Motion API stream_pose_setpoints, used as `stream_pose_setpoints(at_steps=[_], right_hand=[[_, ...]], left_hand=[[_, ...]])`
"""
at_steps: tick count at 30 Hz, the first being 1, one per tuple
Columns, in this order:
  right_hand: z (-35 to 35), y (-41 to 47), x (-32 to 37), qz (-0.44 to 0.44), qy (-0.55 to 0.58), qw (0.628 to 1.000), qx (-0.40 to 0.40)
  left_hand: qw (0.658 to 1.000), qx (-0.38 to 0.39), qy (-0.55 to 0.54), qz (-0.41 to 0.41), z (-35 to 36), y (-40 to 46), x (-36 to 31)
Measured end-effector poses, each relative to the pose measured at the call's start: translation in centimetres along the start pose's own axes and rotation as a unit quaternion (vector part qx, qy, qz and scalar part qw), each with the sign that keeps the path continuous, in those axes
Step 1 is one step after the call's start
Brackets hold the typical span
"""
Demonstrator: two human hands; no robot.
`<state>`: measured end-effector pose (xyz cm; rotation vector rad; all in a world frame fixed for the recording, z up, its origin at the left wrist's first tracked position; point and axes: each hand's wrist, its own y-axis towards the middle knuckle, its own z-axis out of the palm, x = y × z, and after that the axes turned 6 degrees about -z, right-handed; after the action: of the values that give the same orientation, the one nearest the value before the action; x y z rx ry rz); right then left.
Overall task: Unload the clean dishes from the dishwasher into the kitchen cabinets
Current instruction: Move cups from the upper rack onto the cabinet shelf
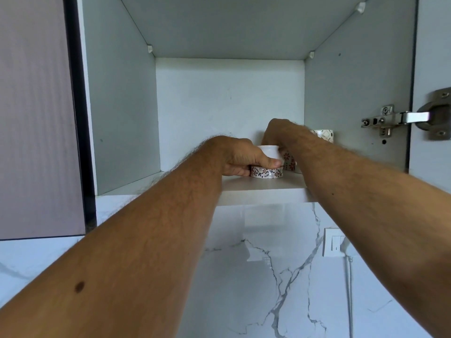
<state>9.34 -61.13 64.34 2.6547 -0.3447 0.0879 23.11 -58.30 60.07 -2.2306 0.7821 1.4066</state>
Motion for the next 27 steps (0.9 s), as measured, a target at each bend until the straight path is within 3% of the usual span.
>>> stream_pose_setpoints(at_steps=[10,18,22,24,27], right_hand=[[0.5,0.7,-0.5,-0.043,-0.001,0.996,-0.083],[0.4,0.7,-0.5,-0.047,0.072,0.99,-0.114],[-0.8,-0.5,-1.1,-0.058,0.213,0.953,-0.208],[-1.4,-1.8,-1.6,-0.064,0.224,0.94,-0.25],[-1.8,-3.7,-2.2,-0.05,0.183,0.96,-0.204]], left_hand=[[1.0,0.006,0.022,-0.003,0.0,-0.2,0.0],[0.997,-0.049,0.052,0.004,0.0,0.0,0.2],[0.983,-0.114,0.141,0.027,0.1,0.3,0.5],[0.964,-0.151,0.217,0.035,0.1,0.4,0.6],[0.93,-0.177,0.322,0.037,0.1,0.6,0.4]])
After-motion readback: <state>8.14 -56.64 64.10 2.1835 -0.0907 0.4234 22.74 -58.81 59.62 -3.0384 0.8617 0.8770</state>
